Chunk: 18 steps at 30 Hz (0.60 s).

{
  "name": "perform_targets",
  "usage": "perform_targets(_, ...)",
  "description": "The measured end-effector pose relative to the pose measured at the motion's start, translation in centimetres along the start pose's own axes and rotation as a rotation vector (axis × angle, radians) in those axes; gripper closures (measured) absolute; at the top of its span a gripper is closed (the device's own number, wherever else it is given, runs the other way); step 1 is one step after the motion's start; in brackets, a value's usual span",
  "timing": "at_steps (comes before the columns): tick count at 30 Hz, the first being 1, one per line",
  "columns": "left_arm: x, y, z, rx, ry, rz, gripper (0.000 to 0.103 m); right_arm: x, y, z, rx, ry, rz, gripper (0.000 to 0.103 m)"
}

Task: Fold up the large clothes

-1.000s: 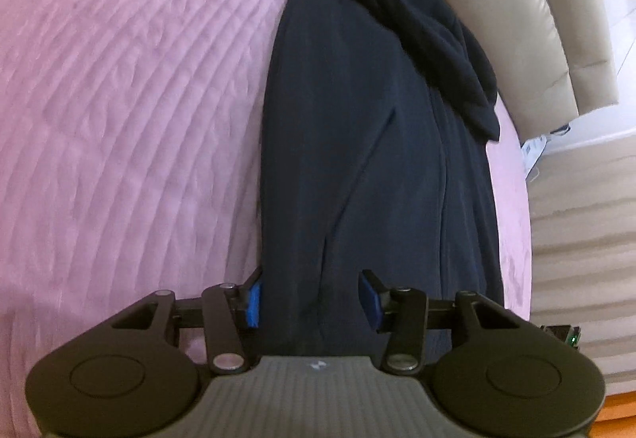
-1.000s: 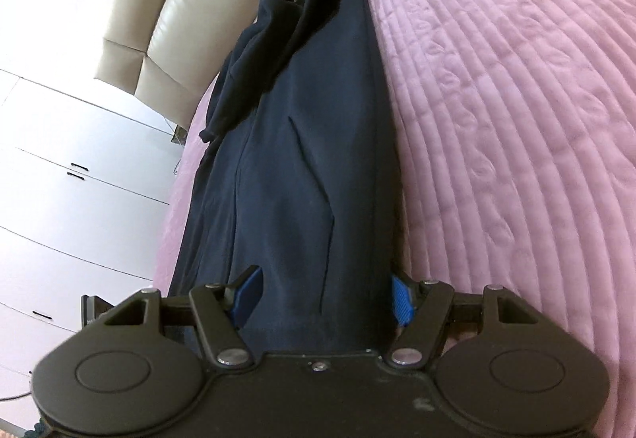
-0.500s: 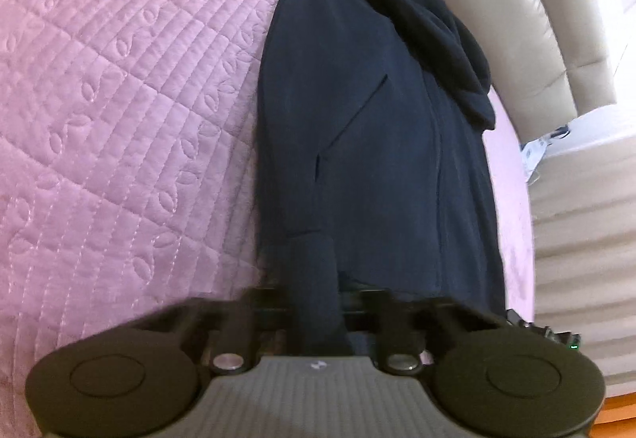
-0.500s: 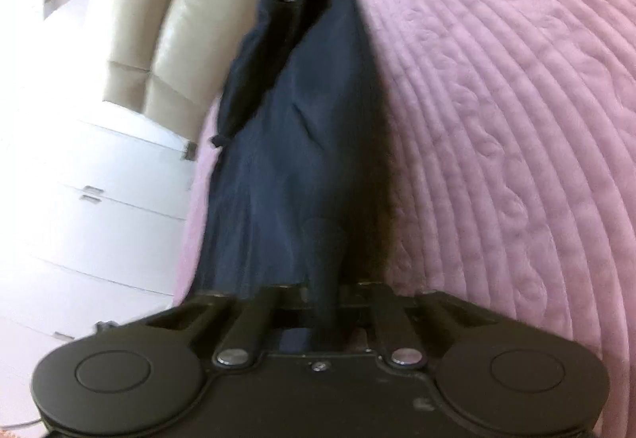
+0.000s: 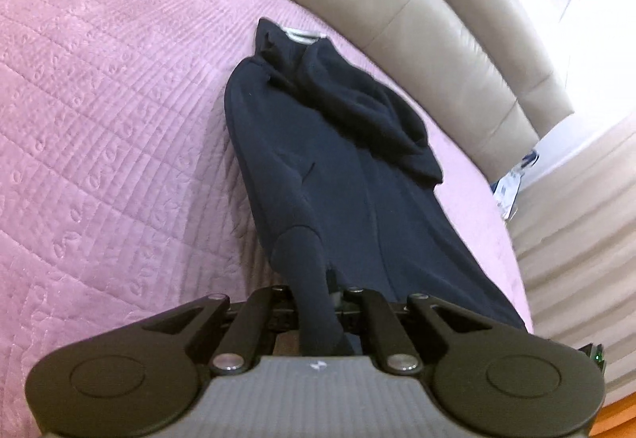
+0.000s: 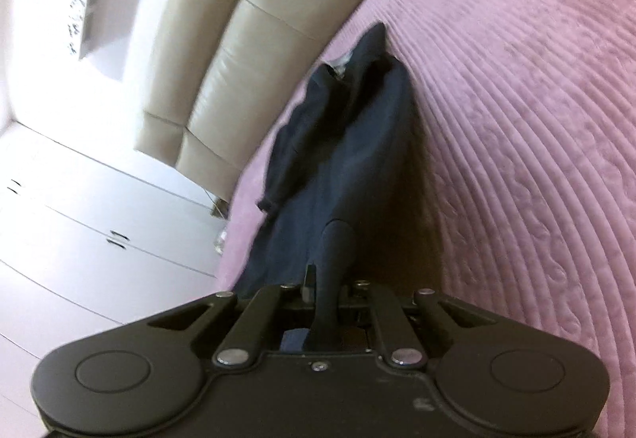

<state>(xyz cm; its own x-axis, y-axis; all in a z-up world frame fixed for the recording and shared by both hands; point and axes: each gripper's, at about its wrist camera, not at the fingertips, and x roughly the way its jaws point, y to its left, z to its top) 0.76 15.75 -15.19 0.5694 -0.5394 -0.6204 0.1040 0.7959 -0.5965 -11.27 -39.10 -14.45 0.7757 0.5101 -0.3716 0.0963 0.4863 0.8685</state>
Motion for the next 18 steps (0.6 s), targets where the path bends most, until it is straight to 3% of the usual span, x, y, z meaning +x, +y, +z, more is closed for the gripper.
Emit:
perform_targets(4, -1.3, -0.7, 1.3, -0.011, -0.051, -0.058, 0.097, 0.1, 1.5, 1.9, 0.014, -0.040, 0.043, 0.095)
perform_targets(9, -2.2, -2.6, 4.4, -0.003, -0.172, -0.120, 0.097, 0.7, 4.5, 6.3, 0.008, -0.097, 0.111, 0.095)
perform_targets(13, -3.0, -5.1, 8.1, 0.052, -0.314, -0.122, 0.097, 2.3, 7.7, 10.4, -0.033, -0.146, 0.146, 0.095)
perform_targets(18, -1.2, -7.2, 13.7, 0.060, -0.374, -0.129, 0.097, 6.3, 10.9, 15.8, -0.088, -0.184, 0.162, 0.095)
